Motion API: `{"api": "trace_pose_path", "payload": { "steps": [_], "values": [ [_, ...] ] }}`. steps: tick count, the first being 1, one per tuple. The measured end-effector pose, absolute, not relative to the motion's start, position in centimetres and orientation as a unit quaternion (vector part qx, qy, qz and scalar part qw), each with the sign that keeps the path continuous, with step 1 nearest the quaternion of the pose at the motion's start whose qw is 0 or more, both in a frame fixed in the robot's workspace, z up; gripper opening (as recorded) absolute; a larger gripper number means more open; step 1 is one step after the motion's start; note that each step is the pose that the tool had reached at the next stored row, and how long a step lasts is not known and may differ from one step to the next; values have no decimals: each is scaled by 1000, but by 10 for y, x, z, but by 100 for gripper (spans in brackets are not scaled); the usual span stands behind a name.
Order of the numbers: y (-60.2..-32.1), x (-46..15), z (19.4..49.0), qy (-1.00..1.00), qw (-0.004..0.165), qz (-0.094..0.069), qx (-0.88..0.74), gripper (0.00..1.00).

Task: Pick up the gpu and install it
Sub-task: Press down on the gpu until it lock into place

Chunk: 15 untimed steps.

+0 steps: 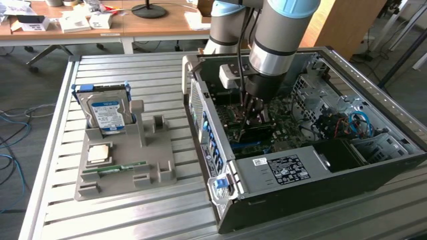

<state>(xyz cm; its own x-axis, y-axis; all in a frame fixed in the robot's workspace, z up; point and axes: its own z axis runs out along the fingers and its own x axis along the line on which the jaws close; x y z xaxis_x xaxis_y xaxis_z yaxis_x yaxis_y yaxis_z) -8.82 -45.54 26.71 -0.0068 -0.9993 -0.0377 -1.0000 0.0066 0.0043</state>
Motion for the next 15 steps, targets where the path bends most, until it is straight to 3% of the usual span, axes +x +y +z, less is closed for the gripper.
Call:
{"api": "trace_pose_path", "payload": {
  "steps": [15],
  "values": [
    [-455,-88,266,709,12,15,-705,11]
  ]
}}
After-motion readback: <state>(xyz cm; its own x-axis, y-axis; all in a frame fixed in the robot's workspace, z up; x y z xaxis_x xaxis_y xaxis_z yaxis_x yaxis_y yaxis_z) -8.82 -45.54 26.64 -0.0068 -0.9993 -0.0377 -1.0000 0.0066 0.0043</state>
